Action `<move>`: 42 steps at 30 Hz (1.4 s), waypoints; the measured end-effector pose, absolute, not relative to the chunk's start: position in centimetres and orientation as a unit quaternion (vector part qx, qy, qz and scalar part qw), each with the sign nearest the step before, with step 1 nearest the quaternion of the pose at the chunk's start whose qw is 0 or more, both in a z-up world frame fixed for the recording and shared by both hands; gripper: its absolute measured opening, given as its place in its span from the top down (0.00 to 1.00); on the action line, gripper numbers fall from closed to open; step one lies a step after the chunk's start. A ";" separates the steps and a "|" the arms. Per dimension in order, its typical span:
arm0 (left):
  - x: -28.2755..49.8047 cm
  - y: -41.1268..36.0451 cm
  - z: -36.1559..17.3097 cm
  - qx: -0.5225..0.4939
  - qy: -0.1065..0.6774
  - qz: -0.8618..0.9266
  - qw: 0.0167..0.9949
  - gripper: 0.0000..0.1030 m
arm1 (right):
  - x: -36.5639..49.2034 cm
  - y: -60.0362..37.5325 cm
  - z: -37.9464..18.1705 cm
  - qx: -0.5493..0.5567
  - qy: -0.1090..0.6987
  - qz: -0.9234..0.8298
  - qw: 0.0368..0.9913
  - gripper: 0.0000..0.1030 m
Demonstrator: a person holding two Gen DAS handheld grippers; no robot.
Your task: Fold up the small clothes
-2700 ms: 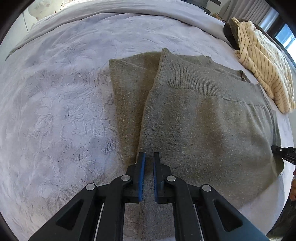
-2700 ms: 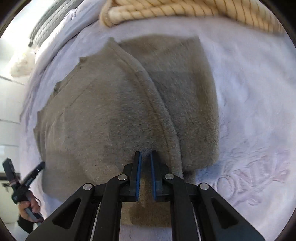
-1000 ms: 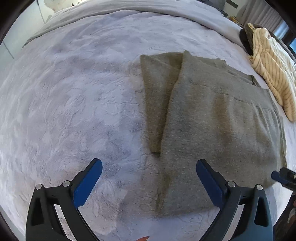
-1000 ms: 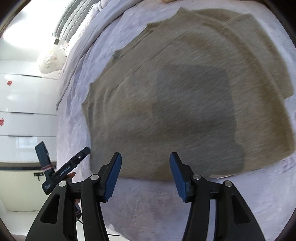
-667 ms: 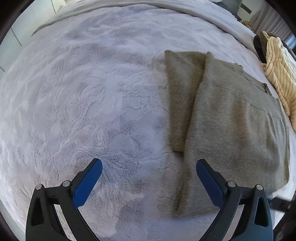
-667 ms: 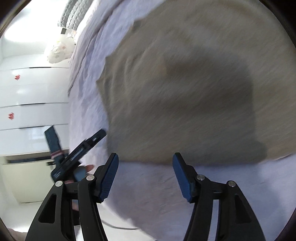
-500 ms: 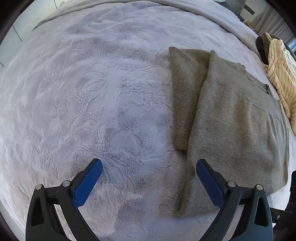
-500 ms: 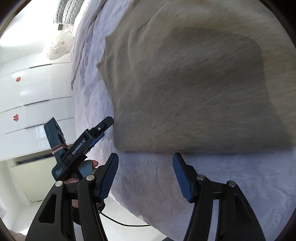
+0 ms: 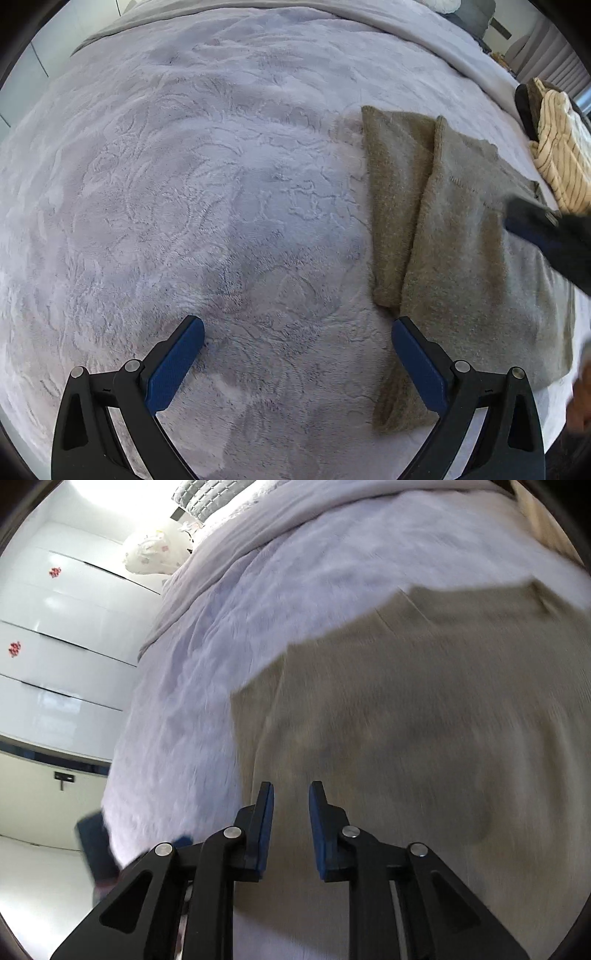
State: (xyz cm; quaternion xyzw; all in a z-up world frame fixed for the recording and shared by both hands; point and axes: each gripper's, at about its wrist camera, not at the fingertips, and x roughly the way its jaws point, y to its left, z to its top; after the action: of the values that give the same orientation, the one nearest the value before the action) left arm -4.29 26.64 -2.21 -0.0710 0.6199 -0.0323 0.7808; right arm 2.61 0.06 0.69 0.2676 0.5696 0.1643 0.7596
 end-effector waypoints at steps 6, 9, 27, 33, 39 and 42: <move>-3.8 28.4 -2.1 -0.085 0.611 -0.029 0.787 0.01 | 6.4 3.1 -1.6 0.225 0.587 0.155 0.762 0.79; -3.9 29.2 -2.4 -0.098 0.613 -0.026 0.784 0.01 | 6.7 5.4 -2.9 0.195 0.610 0.165 0.750 0.79; -2.6 25.9 -2.5 -0.082 0.617 -0.044 0.781 0.01 | -8.0 -1.8 -1.0 0.371 0.635 0.181 0.653 0.44; -2.3 24.5 -2.8 -0.085 0.621 -0.061 0.777 0.01 | -15.1 -5.0 -2.8 0.458 0.622 0.113 0.625 0.44; -1.8 24.0 -3.1 -0.156 0.620 -0.103 0.762 0.01 | -17.2 -6.1 -5.0 0.555 0.569 0.076 0.602 0.43; -1.6 23.8 -3.1 -0.169 0.619 -0.110 0.759 0.01 | -16.0 -6.1 -6.0 0.607 0.529 0.076 0.589 0.38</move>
State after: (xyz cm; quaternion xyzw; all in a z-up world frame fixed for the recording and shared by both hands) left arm -1.59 23.84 -3.14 -0.1690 0.6186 -0.1103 0.7593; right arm -16.05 -6.09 -5.99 0.6068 0.5286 0.0761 0.5888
